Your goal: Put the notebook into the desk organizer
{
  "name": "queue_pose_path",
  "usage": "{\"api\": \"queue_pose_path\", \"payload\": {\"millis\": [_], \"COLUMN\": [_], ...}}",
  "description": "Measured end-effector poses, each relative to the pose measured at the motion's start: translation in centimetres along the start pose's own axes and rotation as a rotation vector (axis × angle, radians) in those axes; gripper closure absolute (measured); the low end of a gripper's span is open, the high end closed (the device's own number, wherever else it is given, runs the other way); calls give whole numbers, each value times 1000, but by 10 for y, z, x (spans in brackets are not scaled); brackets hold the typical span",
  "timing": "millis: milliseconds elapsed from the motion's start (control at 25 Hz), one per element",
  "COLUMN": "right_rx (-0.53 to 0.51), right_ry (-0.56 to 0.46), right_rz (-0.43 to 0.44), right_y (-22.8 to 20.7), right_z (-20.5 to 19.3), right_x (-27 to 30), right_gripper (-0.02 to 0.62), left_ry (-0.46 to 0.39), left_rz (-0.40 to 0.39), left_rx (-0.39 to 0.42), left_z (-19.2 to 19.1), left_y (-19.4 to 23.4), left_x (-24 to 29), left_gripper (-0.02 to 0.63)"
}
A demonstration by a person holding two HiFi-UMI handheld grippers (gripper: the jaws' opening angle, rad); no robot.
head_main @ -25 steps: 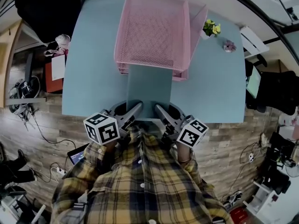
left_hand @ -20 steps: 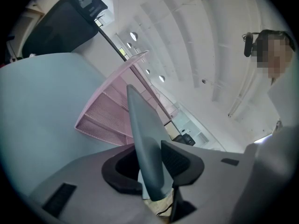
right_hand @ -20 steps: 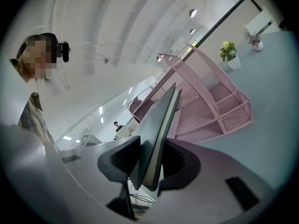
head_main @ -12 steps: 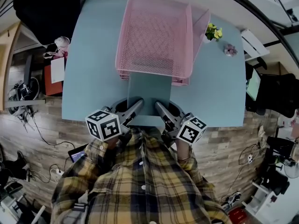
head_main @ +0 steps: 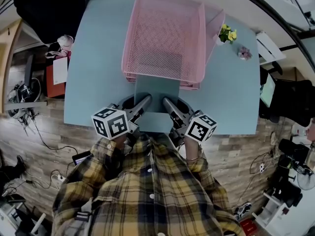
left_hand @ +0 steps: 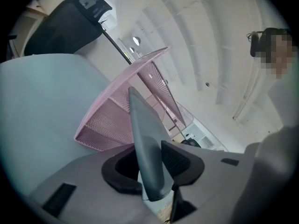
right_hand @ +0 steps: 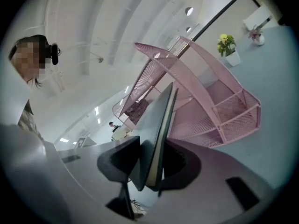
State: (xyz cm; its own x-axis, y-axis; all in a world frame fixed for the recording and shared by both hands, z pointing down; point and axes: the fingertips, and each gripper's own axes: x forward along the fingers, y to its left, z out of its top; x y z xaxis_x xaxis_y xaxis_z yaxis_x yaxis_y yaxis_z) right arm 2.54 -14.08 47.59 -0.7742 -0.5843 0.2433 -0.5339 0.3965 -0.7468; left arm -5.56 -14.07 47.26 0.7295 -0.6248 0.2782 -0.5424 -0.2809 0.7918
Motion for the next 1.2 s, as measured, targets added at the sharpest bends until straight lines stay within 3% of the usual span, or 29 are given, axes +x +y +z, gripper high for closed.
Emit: {"api": "queue_pose_path", "payload": {"millis": [360,840,920,1200], "right_rx": [-14,-19,-68,-246], "right_ry": [-10,2,23,25], "right_rz": [-7,-6,-12,-44], "right_y": [-8,-8,-4,6], "right_z": [12,30,25,16], "right_x": [11,17,16,6], "right_gripper": [472,451,364,284], "left_ry": [-34,-103,-107,-93], "left_rz": [1,-9,-12,-2], "left_rx": [12,-37,-40,-12], "left_z": [13,29,29,29], "left_y": [5,2,1,2], "left_x": [10,21,20,21], "left_gripper": [482,480,479,449]}}
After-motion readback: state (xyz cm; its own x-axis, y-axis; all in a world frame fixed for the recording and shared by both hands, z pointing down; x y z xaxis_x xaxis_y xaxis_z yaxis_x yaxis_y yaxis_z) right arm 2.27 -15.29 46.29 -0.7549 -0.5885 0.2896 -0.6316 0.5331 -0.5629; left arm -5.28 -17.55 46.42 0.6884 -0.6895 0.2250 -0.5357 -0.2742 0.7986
